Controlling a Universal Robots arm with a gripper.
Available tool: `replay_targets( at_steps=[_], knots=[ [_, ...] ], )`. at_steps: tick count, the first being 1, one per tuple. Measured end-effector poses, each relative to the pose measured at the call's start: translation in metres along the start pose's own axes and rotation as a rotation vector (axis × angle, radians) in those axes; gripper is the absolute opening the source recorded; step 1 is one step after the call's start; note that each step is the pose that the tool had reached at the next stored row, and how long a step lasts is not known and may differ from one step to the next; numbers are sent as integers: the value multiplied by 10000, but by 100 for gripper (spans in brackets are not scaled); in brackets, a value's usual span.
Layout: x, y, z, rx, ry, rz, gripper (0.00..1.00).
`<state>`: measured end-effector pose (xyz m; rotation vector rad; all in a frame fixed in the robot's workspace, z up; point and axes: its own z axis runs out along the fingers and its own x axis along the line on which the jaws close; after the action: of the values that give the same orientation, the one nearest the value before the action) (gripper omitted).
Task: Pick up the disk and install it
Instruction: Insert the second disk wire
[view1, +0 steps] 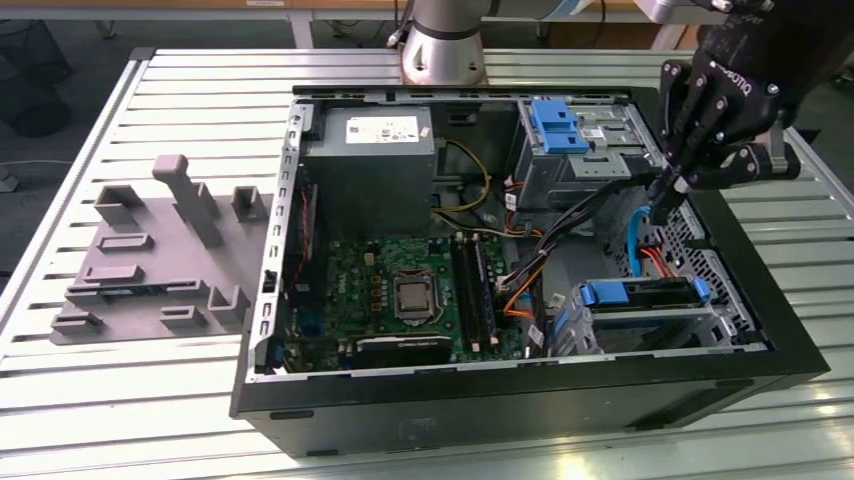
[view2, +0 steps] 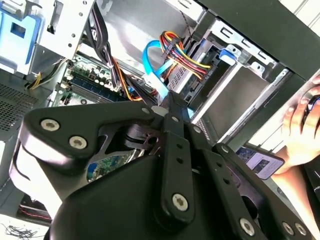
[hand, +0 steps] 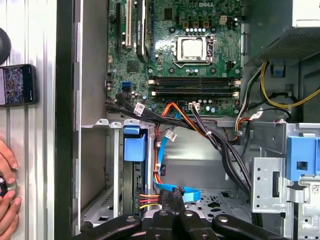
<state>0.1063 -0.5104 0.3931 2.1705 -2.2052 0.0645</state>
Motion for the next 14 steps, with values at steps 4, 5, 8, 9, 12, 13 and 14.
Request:
replay_targets(
  at_steps=[4, 5, 8, 9, 12, 13, 14],
  knots=[
    [-47, 1, 4, 2, 132, 2, 17],
    [-55, 1, 8, 3, 169, 3, 17],
    [-70, 1, 21, 7, 408, 4, 18],
    [-73, 1, 27, 8, 490, 5, 25],
    [-79, 1, 53, 10, 671, 6, 25],
    [-81, 1, 62, 11, 702, 7, 25],
    [-82, 1, 72, 11, 724, 9, 25]
  ],
)
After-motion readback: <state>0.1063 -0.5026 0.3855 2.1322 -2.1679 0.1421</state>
